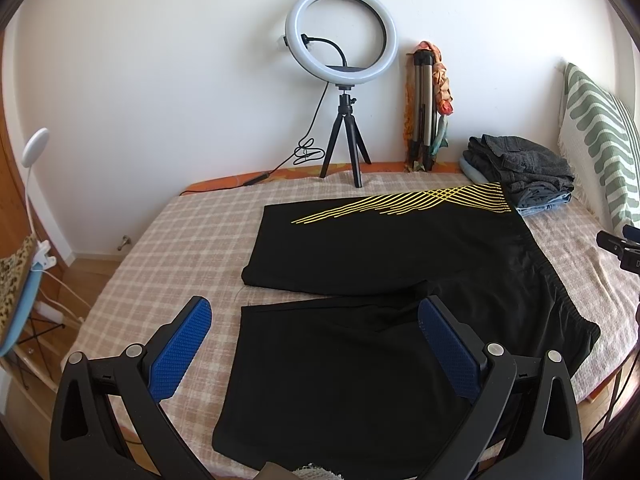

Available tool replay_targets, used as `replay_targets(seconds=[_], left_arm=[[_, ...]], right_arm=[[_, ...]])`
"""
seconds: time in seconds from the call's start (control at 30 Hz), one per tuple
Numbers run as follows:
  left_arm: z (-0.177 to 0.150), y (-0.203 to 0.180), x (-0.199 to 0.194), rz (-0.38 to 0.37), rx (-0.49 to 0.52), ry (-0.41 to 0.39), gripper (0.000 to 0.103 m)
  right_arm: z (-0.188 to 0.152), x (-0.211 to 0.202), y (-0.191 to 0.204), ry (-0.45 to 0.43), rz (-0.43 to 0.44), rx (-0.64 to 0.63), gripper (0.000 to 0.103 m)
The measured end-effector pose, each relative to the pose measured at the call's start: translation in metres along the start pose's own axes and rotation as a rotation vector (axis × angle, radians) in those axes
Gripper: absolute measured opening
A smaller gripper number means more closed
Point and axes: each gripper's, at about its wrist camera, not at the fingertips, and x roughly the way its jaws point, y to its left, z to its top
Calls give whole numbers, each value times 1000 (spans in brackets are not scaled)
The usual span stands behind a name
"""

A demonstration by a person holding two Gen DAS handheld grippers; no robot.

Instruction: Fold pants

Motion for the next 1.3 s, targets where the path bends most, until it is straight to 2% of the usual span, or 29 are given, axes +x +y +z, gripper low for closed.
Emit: replay_targets(seconds=[0.67, 1.3], left_arm=[[-1, 0, 4, 0, -2, 17, 103], [-4, 5, -9, 44, -11, -5, 103]], right_arm=[[0, -1, 7, 3, 2, -23, 103], [0, -33, 8, -60, -16, -37, 103]])
